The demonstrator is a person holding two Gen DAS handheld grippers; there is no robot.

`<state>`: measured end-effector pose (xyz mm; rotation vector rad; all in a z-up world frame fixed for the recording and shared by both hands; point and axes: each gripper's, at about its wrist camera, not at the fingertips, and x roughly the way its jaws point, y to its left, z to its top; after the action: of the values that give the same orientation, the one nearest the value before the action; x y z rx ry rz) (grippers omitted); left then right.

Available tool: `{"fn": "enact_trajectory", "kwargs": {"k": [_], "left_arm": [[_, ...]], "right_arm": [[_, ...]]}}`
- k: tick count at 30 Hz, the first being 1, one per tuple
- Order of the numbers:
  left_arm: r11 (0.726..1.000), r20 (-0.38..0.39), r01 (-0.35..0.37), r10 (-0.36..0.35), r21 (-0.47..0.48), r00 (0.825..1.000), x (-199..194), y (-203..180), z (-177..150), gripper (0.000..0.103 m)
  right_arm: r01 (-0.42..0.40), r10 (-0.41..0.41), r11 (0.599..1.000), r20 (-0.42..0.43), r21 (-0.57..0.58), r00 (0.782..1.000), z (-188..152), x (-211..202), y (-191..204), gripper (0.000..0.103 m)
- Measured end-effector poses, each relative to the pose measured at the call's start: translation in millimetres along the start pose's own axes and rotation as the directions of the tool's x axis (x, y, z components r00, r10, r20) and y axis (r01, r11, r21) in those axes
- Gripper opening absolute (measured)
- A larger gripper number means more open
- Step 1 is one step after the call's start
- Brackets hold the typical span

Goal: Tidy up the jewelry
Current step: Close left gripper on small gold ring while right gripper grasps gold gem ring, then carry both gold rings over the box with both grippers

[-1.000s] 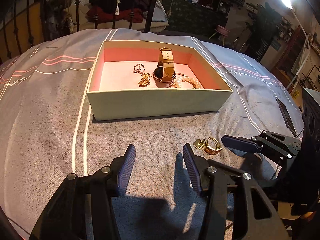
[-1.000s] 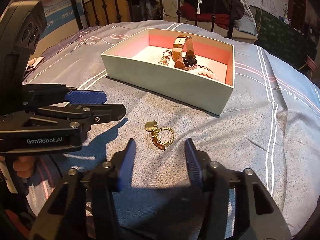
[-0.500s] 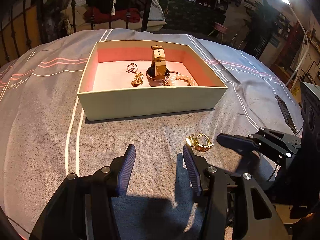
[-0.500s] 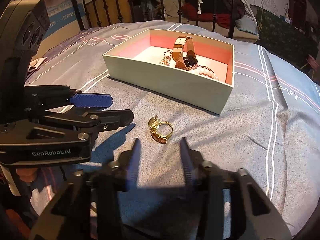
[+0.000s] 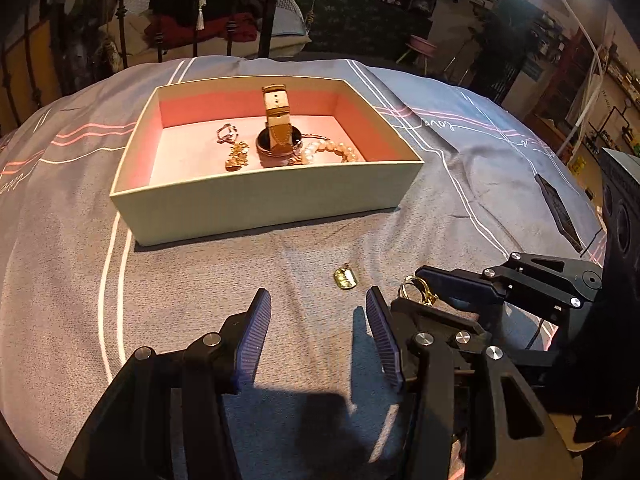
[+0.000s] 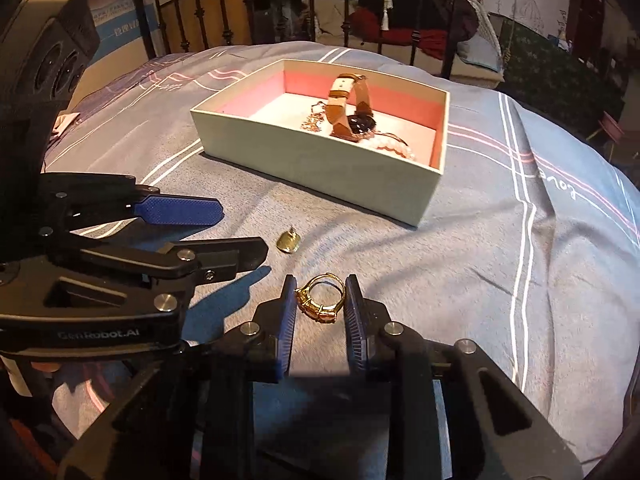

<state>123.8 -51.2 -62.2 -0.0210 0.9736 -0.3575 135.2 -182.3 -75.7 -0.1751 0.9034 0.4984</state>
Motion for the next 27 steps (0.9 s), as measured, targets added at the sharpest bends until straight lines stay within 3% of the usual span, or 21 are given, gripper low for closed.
{"fn": "enact_trajectory", "kwargs": {"k": [5, 6, 7, 8, 13, 21, 27], "left_arm": [[0.998, -0.011, 0.003, -0.002, 0.069, 1.000, 15.0, -16.3, 5.8, 0.044], [0.997, -0.014, 0.009, -0.008, 0.077, 1.000, 16.1, -17.5, 6.4, 0.037], [0.996, -0.023, 0.008, -0.006, 0.088, 1.000, 17.9, -18.0, 6.0, 0.018], [0.995, -0.024, 0.006, -0.003, 0.095, 1.000, 18.6, -17.4, 5.4, 0.009], [0.996, -0.007, 0.010, -0.009, 0.091, 1.000, 10.8, -12.3, 2.0, 0.003], [0.998, 0.011, -0.041, 0.041, 0.037, 0.999, -6.1, 7.3, -4.3, 0.003], [0.999, -0.003, -0.026, 0.027, 0.046, 1.000, -1.0, 3.5, 0.0, 0.004]], "right_arm": [[-0.010, 0.010, 0.999, 0.002, 0.033, 1.000, -9.2, -6.1, -4.7, 0.026], [-0.007, 0.007, 1.000, 0.002, 0.030, 1.000, -9.0, -6.1, -3.9, 0.026], [-0.009, 0.009, 0.999, 0.004, 0.031, 1.000, -8.4, -5.7, -3.3, 0.026], [-0.012, 0.012, 0.999, 0.005, 0.034, 1.000, -7.8, -5.2, -2.9, 0.026], [-0.024, 0.023, 0.999, 0.015, 0.040, 1.000, -5.7, -3.7, 0.4, 0.026], [-0.064, 0.063, 0.998, 0.030, 0.022, 0.998, -1.0, -2.9, 11.2, 0.026], [-0.067, 0.067, 0.998, 0.026, 0.019, 0.997, -0.5, -1.6, 13.5, 0.026]]}}
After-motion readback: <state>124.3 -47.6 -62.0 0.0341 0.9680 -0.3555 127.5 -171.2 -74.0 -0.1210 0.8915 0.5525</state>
